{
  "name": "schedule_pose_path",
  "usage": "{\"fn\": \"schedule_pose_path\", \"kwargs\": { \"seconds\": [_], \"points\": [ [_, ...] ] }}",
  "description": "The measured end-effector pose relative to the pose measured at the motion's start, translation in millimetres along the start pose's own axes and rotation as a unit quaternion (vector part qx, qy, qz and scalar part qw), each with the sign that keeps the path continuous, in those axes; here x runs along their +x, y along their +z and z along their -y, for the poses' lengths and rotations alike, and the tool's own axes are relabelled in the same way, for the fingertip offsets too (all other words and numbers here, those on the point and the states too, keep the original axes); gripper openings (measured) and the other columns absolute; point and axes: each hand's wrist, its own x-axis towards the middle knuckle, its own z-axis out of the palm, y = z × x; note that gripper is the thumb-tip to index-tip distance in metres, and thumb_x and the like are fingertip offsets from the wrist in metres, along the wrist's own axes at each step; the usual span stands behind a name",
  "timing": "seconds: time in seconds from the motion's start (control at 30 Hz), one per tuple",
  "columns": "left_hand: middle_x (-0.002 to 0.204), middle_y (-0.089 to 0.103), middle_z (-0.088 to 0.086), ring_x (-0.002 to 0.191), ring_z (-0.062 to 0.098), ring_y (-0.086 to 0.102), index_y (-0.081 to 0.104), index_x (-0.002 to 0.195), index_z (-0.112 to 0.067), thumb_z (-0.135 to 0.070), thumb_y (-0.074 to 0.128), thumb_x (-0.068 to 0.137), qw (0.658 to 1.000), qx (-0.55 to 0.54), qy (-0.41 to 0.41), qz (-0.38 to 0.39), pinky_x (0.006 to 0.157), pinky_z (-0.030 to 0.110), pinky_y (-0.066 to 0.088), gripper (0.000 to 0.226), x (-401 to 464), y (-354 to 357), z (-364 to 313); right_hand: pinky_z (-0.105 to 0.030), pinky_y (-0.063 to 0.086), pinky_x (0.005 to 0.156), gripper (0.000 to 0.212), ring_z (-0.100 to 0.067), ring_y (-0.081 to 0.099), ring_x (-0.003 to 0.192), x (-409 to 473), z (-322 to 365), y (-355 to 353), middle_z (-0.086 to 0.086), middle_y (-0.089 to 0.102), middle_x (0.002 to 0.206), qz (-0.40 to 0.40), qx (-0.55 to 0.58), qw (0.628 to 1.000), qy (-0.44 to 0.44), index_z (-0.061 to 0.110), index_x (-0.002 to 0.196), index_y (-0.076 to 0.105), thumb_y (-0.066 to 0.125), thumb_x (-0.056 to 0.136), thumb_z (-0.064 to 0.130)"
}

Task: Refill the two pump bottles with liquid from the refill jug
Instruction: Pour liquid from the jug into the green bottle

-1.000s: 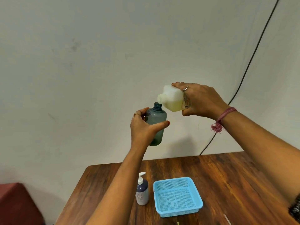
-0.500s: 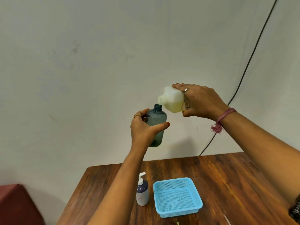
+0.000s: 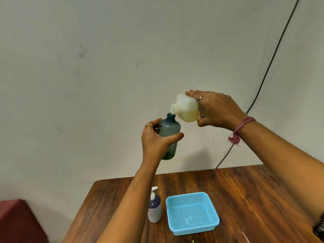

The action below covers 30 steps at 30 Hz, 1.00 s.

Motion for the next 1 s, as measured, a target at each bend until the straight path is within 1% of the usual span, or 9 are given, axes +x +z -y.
{"fn": "schedule_pose_path", "kwargs": {
  "seconds": [0.3,0.5,0.7,0.9,1.0],
  "points": [
    [0.117,0.051,-0.007,0.105,0.011,0.050,0.049,0.127,-0.019,-0.030,0.090,0.055,1.000,0.002,0.005,-0.003,0.072,0.011,0.041,0.084,0.1,-0.9,0.4,-0.032,0.047,0.088,0.093,-0.020,0.049,0.126,1.0,0.1,0.2,0.006,0.044,0.145,-0.004,-0.004,1.000,-0.004,0.025,0.146,0.030,0.078,0.067,0.028],
    [0.115,0.051,-0.009,0.105,0.011,0.051,0.049,0.127,-0.020,-0.030,0.091,0.054,1.000,-0.005,0.002,-0.005,0.072,0.012,0.042,0.084,1.0,-0.3,0.3,-0.032,0.047,0.088,0.092,-0.021,0.050,0.124,1.7,-0.2,1.0,0.005,0.045,0.144,-0.004,-0.006,1.000,-0.007,0.024,0.146,0.030,0.078,0.067,0.028],
    [0.115,0.050,-0.009,0.105,0.010,0.050,0.049,0.127,-0.019,-0.028,0.090,0.056,1.000,-0.009,0.001,-0.004,0.070,0.008,0.041,0.083,0.6,-0.7,0.1,-0.033,0.047,0.089,0.092,-0.019,0.048,0.126,1.2,-0.8,1.7,0.005,0.044,0.145,-0.009,-0.003,1.000,-0.007,0.024,0.146,0.031,0.078,0.066,0.027],
    [0.115,0.050,-0.009,0.106,0.011,0.051,0.048,0.128,-0.020,-0.029,0.091,0.055,1.000,-0.011,-0.001,-0.002,0.072,0.009,0.042,0.085,0.1,0.8,0.0,-0.033,0.047,0.089,0.093,-0.020,0.050,0.124,0.6,-1.3,2.4,0.004,0.045,0.145,-0.011,-0.005,1.000,-0.007,0.023,0.146,0.031,0.079,0.066,0.028],
    [0.115,0.050,-0.009,0.105,0.010,0.050,0.048,0.128,-0.019,-0.029,0.091,0.055,1.000,-0.012,0.000,-0.003,0.070,0.008,0.041,0.085,-0.2,0.9,0.1,-0.033,0.047,0.089,0.093,-0.020,0.050,0.124,0.6,-1.0,2.6,0.004,0.046,0.144,-0.012,-0.004,1.000,-0.008,0.023,0.145,0.032,0.079,0.066,0.027]
  ]
}}
